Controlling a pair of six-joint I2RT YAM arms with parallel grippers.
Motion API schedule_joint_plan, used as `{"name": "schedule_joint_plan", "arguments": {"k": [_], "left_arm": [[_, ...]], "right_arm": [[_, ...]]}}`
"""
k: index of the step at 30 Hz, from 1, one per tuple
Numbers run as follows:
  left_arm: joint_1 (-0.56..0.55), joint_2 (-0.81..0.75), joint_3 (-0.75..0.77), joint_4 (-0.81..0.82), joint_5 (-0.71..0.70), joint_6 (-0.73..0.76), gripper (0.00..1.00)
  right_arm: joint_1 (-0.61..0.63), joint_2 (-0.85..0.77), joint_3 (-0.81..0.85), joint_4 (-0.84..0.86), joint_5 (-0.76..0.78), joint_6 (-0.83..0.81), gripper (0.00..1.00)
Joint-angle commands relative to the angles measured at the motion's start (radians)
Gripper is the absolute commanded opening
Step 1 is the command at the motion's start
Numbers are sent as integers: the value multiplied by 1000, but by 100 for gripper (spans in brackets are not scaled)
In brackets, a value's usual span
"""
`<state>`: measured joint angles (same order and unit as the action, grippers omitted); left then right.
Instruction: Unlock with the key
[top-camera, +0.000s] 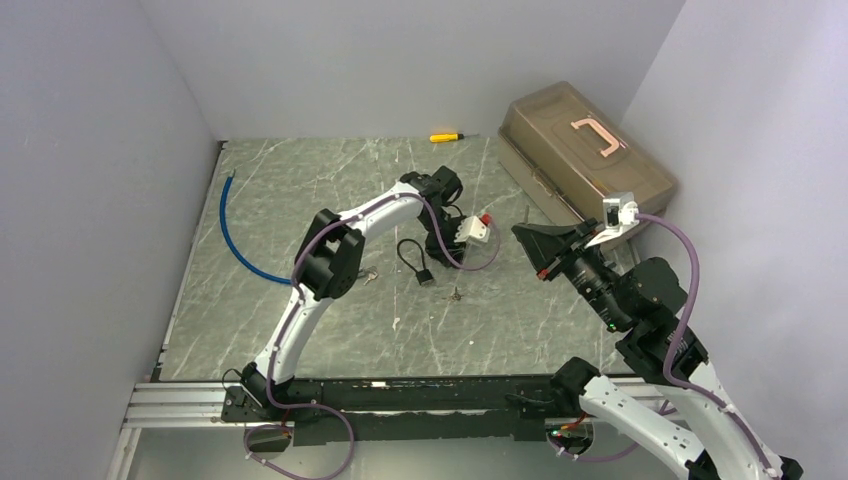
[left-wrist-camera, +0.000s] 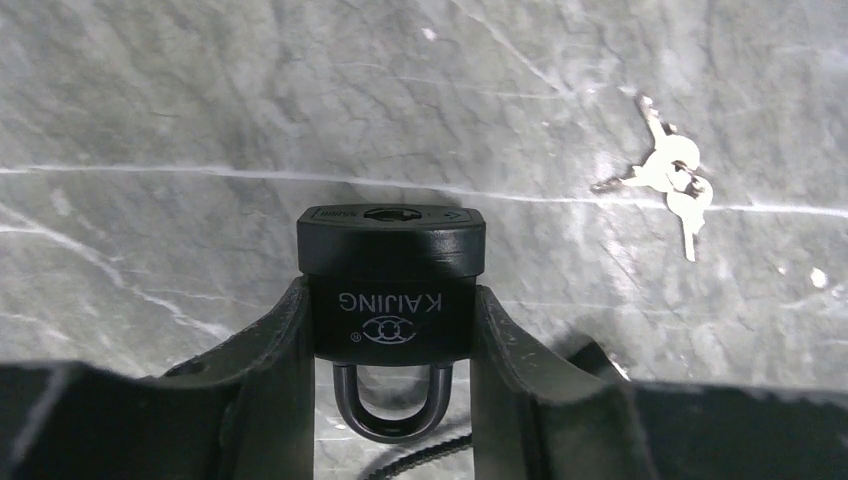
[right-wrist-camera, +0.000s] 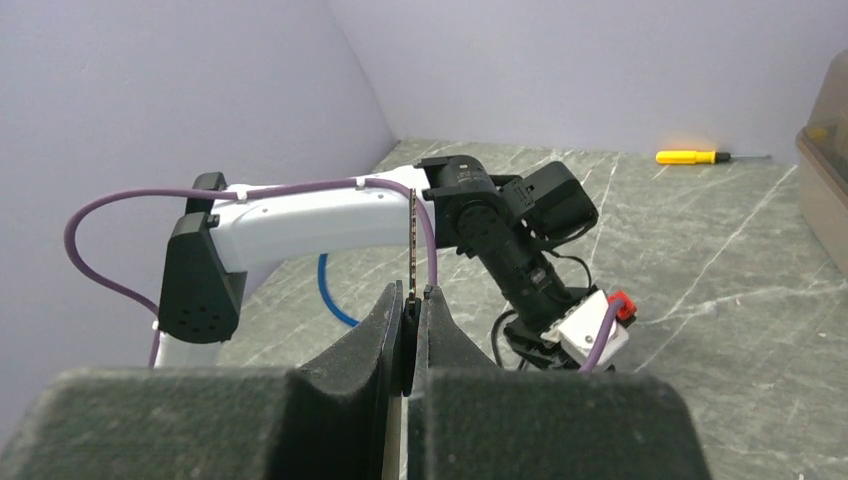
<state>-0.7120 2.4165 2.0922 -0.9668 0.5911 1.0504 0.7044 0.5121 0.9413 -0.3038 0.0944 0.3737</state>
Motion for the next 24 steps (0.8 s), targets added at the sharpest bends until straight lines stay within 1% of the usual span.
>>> {"name": "schedule_joint_plan", "arguments": {"k": [1,3,6,10,13,17,19,20,21,23,24], "left_arm": [[-6,-96,-41,-76,71,50,0],[-3,-163,-59,-124,96,86,0],[3,-329,-137,-158,114,131,0],[34,-550,-220,-168,124,141,0],[57,-734,-280,-142,145,132,0],[59,-1007,-357,-133,170,177,0],[57,-1174,-460,-71,183,226,0],[51,-1297,-552,-22,181,251,0],[38,-1385,-621,51,171,257,0],[11,-1531,-732,182,145,261,0],[-6,-1582,-763,218,138,280,0]], "right_arm": [[-1,38,72,-1,-13,-20,0],[-2,58,92,-12,-15,-32,0],[-2,66,113,-6,-13,-45,0],[-2,71,147,-2,-11,-58,0],[-2,79,168,-14,-11,-70,0],[-2,100,182,-19,-58,-76,0],[-1,121,193,-18,-116,-78,0],[-2,133,199,-18,-155,-78,0],[-2,145,203,-19,-188,-81,0],[-2,171,212,-18,-240,-83,0],[-1,180,215,-16,-269,-84,0]]}}
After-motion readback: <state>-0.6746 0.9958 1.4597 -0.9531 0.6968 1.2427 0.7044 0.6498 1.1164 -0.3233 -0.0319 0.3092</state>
